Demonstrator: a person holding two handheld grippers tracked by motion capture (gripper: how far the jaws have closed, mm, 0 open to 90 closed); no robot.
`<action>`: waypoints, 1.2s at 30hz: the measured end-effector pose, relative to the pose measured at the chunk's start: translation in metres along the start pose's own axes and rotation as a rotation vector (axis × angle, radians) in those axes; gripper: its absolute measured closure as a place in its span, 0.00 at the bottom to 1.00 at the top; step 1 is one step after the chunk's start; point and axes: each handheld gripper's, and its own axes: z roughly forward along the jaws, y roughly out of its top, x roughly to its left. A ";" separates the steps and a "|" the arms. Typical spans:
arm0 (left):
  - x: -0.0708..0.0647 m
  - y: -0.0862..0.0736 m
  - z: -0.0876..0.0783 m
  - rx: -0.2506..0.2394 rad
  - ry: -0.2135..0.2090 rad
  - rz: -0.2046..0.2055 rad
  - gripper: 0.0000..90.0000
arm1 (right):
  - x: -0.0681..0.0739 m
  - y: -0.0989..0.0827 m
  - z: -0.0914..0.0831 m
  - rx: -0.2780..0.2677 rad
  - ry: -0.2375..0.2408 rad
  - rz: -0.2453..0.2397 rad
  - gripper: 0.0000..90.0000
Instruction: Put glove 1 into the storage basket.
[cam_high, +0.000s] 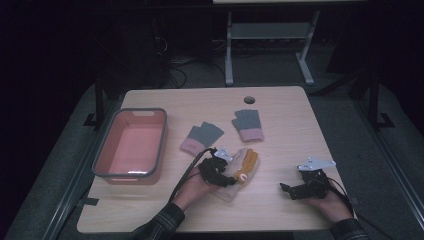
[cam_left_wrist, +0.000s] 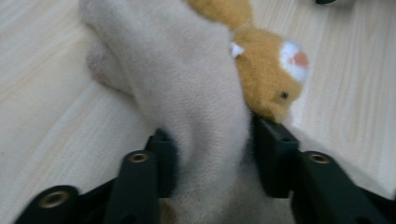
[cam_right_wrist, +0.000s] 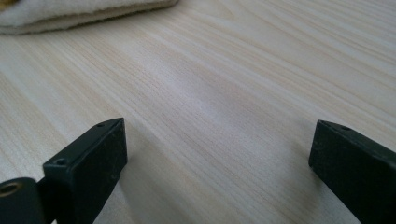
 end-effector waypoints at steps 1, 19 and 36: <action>0.001 0.000 -0.001 0.009 -0.010 -0.001 0.71 | 0.000 0.000 0.000 0.000 0.000 0.000 0.04; 0.000 0.003 -0.024 -0.024 -0.021 -0.010 0.87 | 0.000 0.000 0.000 0.000 0.000 0.000 0.04; 0.018 0.008 -0.081 -0.098 0.023 -0.077 0.87 | 0.000 0.000 0.000 0.001 -0.001 0.004 0.04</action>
